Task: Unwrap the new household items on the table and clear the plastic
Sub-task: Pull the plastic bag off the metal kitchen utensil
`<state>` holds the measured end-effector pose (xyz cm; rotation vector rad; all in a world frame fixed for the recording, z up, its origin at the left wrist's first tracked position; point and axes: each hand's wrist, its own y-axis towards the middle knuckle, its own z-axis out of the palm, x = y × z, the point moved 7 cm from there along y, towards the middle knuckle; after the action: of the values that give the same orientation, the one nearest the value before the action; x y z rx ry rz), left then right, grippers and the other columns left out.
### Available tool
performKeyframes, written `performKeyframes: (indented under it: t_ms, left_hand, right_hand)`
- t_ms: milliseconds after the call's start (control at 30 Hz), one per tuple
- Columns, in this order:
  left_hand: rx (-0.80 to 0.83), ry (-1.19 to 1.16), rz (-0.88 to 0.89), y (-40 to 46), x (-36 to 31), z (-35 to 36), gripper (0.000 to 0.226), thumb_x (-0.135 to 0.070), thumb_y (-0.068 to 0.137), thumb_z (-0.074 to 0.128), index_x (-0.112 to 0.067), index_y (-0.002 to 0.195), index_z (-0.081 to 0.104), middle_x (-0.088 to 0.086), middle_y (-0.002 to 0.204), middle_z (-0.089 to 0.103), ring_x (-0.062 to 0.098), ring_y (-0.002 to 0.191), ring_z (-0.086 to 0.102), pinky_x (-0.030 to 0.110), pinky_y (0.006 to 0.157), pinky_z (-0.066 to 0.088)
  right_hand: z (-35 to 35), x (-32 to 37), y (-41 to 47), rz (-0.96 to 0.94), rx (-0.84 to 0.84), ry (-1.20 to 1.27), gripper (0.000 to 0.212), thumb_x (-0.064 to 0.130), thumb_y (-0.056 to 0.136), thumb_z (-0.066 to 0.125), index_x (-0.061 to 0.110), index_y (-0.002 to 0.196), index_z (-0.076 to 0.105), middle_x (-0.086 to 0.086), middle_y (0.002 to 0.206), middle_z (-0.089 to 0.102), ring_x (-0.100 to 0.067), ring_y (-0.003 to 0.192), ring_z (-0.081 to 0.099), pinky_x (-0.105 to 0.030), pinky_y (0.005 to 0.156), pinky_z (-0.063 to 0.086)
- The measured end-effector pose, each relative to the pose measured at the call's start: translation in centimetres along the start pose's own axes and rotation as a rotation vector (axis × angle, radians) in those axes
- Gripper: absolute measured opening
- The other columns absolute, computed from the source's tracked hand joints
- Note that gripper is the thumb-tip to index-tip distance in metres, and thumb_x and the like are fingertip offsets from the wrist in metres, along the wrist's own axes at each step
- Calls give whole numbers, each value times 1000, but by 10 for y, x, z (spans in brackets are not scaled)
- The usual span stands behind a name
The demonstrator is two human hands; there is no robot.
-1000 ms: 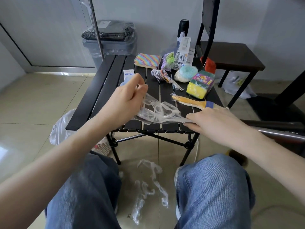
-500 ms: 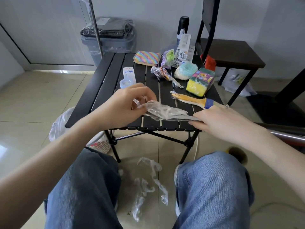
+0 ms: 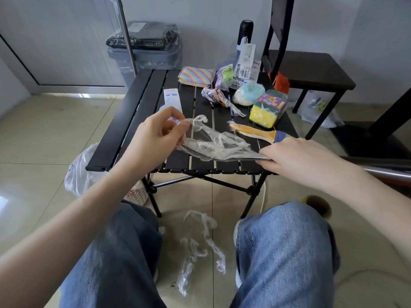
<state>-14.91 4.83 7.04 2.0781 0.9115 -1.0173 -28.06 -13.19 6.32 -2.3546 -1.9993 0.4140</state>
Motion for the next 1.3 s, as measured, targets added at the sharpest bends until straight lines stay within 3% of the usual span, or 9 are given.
performKeyframes:
  t_ms: [200,367,600,733,900,967,1033,1133,1300]
  left_hand:
    - [139,-60,-42,6,3,3,13,-22,98,50,-17,87,50,3,60,42,22,59,34,33,63,34]
    - [126,273,46,11,1,-8,16,-40,92,56,-24,89,57,-4,67,57,4,52,43,24,61,39]
    - [256,363,63,26,-2,-11,26,-53,83,63,-28,75,67,18,71,56,10,58,38,24,60,33]
    - [434,134,-39,30,-8,0,28,-55,75,57,-31,77,72,-6,59,42,5,51,34,25,55,26]
    - [786,197,-51,23,-8,10,31,-56,68,77,-38,93,73,-20,71,62,-3,63,49,11,61,36]
    - [696,193,8,27,-12,15,23,-46,64,76,-33,83,74,-20,63,64,-6,58,52,6,63,39]
    - [533,134,27,35,-12,16,17,-46,62,70,-32,69,75,-14,54,54,2,52,42,11,55,34]
    - [417,74,44,43,-4,18,38,-56,68,65,-21,78,77,7,66,44,16,62,34,24,58,28]
    - [408,33,-62,43,21,29,34,-52,82,60,-21,78,71,-9,73,62,4,71,54,17,73,42]
  right_hand:
    - [5,5,2,-49,-26,21,39,41,101,39,23,66,33,5,68,43,-22,72,54,-30,57,40]
    - [5,4,1,-77,-62,-41,22,38,102,37,27,83,42,6,67,40,-24,81,60,-31,60,45]
    - [11,6,-5,-146,-99,-118,20,42,102,32,28,90,41,6,69,42,-25,87,64,-34,69,51]
    - [17,17,-10,-250,-103,-194,18,44,102,27,29,93,32,4,86,59,-23,91,65,-32,69,48]
    - [29,24,-12,-322,-169,-177,21,43,100,40,29,92,28,3,90,64,-25,82,67,-30,58,35]
    - [25,24,-16,-394,-364,-153,34,34,81,75,22,79,43,1,61,60,-26,49,61,-27,43,28]
    - [22,19,-18,-410,-489,-89,40,26,61,89,17,68,51,2,44,49,-24,30,48,-22,37,21]
    - [20,22,-20,-467,-546,-60,34,24,60,88,14,70,56,1,44,48,-24,29,47,-21,37,21]
    - [14,21,-27,-522,-616,4,43,18,67,84,16,85,45,-1,53,48,-25,39,52,-26,36,33]
